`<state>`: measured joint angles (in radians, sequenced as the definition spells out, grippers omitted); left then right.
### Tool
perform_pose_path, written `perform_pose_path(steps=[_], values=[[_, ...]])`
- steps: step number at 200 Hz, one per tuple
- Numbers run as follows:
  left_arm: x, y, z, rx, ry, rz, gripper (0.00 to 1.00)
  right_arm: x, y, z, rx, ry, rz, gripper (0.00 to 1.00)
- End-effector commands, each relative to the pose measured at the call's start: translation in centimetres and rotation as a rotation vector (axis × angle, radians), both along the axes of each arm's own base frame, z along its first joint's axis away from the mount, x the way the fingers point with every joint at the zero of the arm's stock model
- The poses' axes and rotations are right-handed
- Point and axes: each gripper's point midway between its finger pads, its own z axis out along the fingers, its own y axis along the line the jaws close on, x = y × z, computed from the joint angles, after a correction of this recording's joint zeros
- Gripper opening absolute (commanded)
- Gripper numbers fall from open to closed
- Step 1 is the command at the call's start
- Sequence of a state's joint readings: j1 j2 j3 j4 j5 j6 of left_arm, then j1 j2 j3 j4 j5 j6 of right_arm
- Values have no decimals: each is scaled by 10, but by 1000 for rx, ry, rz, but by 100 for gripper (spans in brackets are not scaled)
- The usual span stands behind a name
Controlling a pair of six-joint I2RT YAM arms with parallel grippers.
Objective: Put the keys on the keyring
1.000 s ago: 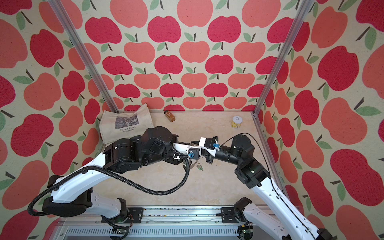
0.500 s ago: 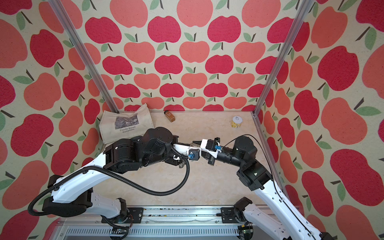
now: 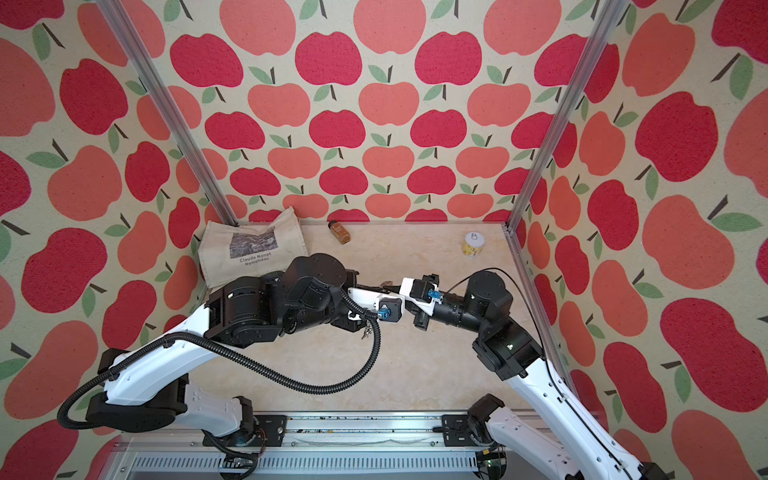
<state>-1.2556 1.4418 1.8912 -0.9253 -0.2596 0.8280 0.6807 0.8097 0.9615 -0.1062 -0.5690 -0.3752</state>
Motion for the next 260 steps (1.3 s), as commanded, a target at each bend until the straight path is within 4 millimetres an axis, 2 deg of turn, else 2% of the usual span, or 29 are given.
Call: perform_pose_path(steps=[1, 14, 59, 73, 84, 101, 137, 177, 216, 260], values=[[-2, -3, 9, -30, 0, 4, 0, 0, -3, 12, 18, -15, -18, 5], [-2, -2, 8, -26, -1, 4, 0, -1, -3, 14, 22, -18, -18, 0], [5, -1, 11, -52, -17, 44, 0, -3, -7, 20, 54, -37, -27, 0], [10, 2, 18, -98, -20, 80, 20, -4, -9, 22, 76, -45, -28, 0], [12, 6, 25, -144, -7, 98, 32, -4, -11, 24, 97, -49, -30, 0], [13, 12, 33, -206, 25, 108, 37, -6, -13, 27, 131, -63, -21, 0], [14, 15, 38, -272, 79, 99, 34, -15, -14, 33, 195, -86, 45, 0], [0, 8, 38, -298, 148, 27, 25, -16, -19, 41, 281, -100, 53, 0], [-14, 5, 34, -309, 221, -26, 24, -15, -24, 48, 328, -108, 46, 0], [-12, 3, 32, -309, 215, -21, 23, -19, -22, 51, 332, -102, 78, 0]])
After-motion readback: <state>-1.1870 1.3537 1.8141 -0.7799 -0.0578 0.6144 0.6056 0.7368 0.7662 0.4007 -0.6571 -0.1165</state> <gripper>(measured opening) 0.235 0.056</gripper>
